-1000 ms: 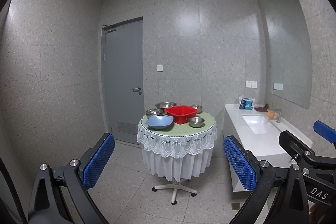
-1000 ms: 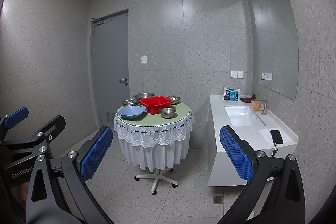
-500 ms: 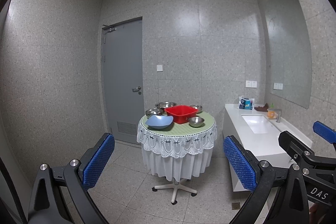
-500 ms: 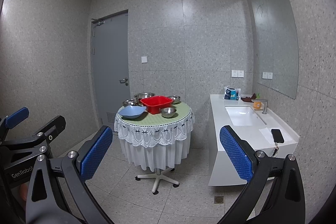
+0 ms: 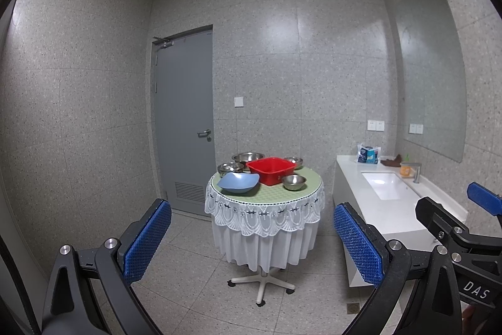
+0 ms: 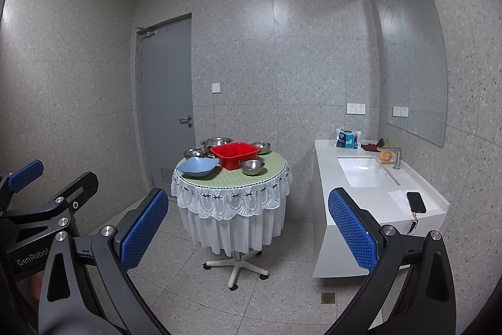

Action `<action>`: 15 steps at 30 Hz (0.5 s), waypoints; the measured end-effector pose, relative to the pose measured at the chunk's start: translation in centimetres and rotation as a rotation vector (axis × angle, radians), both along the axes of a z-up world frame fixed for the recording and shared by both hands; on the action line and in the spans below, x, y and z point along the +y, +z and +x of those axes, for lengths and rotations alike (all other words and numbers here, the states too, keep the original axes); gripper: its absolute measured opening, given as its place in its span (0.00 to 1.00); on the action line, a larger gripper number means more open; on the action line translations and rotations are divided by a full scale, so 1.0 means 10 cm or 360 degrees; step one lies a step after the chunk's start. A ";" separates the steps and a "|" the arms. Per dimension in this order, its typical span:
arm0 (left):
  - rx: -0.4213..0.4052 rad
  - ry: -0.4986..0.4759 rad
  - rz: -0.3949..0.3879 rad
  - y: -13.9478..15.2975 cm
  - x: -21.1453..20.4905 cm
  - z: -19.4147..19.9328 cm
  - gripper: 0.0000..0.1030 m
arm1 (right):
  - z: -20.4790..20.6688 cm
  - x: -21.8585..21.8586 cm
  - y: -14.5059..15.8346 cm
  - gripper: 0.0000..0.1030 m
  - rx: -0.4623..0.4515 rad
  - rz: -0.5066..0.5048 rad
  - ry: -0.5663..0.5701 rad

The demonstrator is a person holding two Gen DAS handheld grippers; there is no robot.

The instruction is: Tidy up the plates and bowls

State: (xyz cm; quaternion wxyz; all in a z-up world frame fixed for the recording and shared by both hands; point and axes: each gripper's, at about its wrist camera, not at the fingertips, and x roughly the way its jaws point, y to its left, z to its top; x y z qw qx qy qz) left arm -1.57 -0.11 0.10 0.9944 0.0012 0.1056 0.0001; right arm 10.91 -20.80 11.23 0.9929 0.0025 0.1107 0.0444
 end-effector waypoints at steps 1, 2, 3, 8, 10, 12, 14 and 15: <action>0.0002 0.0000 0.0001 0.00 0.00 0.00 0.99 | 0.01 0.01 0.00 1.00 0.0001 0.0000 0.0000; 0.0002 0.0001 0.0001 0.00 -0.01 0.00 0.99 | 0.01 0.01 -0.01 1.00 0.0002 0.0000 0.0001; 0.0003 0.0000 0.0000 0.00 0.00 0.01 0.99 | 0.01 0.01 -0.01 1.00 0.0003 0.0001 0.0002; 0.0003 0.0004 0.0002 -0.01 -0.01 0.04 0.99 | 0.03 0.01 -0.02 1.00 0.0008 0.0004 0.0005; 0.0005 0.0005 0.0001 -0.01 -0.01 0.04 0.99 | 0.05 0.01 -0.02 1.00 0.0011 0.0005 0.0006; 0.0004 0.0006 0.0001 -0.01 -0.02 0.04 0.99 | 0.05 0.01 -0.02 1.00 0.0010 0.0006 0.0006; 0.0004 0.0006 0.0001 -0.02 -0.02 0.05 0.99 | 0.05 0.01 -0.02 1.00 0.0011 0.0005 0.0006; 0.0004 0.0005 0.0001 -0.02 -0.02 0.05 0.99 | 0.06 0.01 -0.02 1.00 0.0012 0.0007 0.0006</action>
